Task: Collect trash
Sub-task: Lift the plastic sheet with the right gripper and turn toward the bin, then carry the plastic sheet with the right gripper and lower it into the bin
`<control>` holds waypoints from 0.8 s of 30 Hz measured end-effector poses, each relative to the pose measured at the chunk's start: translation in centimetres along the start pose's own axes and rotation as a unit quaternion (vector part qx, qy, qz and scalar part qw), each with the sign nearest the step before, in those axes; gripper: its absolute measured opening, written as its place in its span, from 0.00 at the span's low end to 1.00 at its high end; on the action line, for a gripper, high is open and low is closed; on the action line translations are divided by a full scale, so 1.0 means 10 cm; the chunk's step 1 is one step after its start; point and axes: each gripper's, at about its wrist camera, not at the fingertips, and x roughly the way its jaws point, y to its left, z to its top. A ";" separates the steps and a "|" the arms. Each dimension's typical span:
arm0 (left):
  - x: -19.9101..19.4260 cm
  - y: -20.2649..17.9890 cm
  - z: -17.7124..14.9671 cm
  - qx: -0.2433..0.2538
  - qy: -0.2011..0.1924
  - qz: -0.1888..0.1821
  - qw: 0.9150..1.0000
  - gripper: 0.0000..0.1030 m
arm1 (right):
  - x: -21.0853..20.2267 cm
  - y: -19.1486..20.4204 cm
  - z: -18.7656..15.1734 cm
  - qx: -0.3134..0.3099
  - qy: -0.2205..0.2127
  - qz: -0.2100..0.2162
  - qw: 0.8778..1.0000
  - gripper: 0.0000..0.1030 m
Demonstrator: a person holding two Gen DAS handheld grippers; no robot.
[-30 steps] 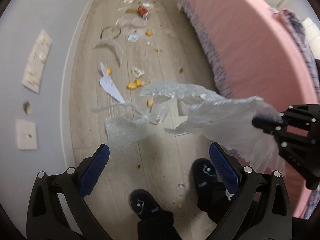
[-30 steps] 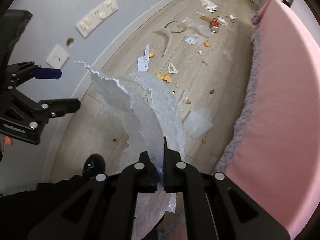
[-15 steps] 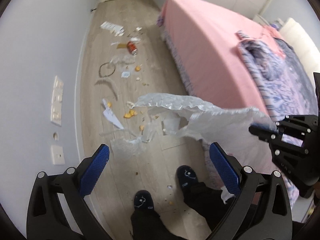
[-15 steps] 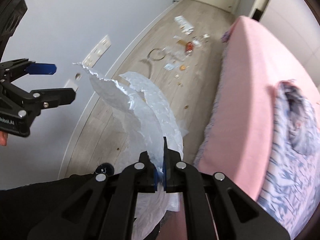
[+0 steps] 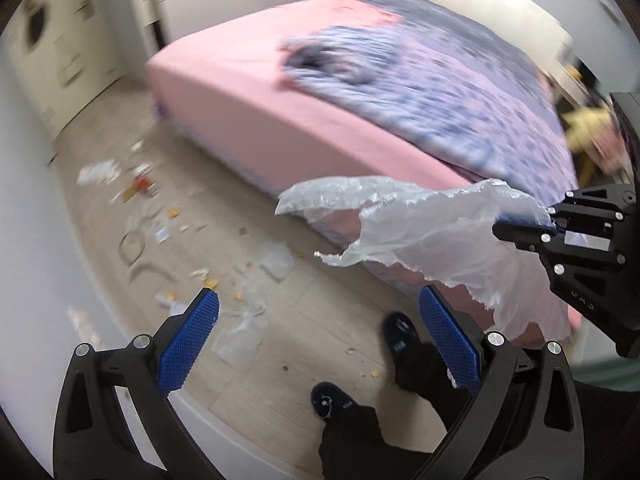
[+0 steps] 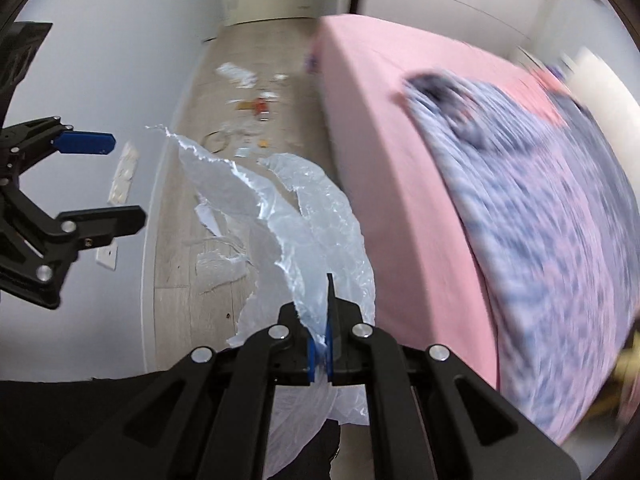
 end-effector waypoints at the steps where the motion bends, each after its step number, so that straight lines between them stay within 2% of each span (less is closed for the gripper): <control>1: 0.01 -0.15 0.02 0.018 0.000 -0.011 1.000 0.94 | -0.08 -0.08 -0.13 0.023 0.001 -0.009 1.000 0.05; 6: 0.09 -0.96 0.11 0.109 -0.004 -0.060 0.992 0.94 | -0.37 -0.43 -0.75 0.121 -0.001 -0.048 0.991 0.05; 10: 0.11 -1.80 0.16 0.185 -0.008 -0.093 0.978 0.94 | -0.72 -0.81 -1.45 0.212 -0.006 -0.086 0.973 0.05; 12: 0.10 -2.24 0.13 0.218 -0.012 -0.109 0.970 0.94 | -0.86 -0.94 -1.75 0.240 -0.008 -0.099 0.966 0.05; 15: 0.09 -3.04 -0.03 0.274 -0.014 -0.132 0.953 0.94 | -1.14 -1.24 -2.40 0.294 -0.009 -0.123 0.948 0.05; 16: 0.07 -3.42 -0.13 0.299 -0.015 -0.138 0.944 0.94 | -1.24 -1.32 -2.65 0.309 -0.010 -0.128 0.942 0.05; 18: 0.03 -3.87 -0.28 0.322 -0.013 -0.144 0.935 0.94 | -1.38 -1.47 -2.99 0.328 -0.010 -0.133 0.935 0.05; 19: -0.01 -4.24 -0.41 0.333 -0.013 -0.156 0.930 0.94 | -1.47 -1.55 -3.20 0.338 -0.010 -0.136 0.931 0.05; 24: -0.18 -5.35 -0.83 0.365 -0.007 -0.197 0.910 0.94 | -1.92 -1.92 -4.28 0.381 -0.009 -0.156 0.911 0.05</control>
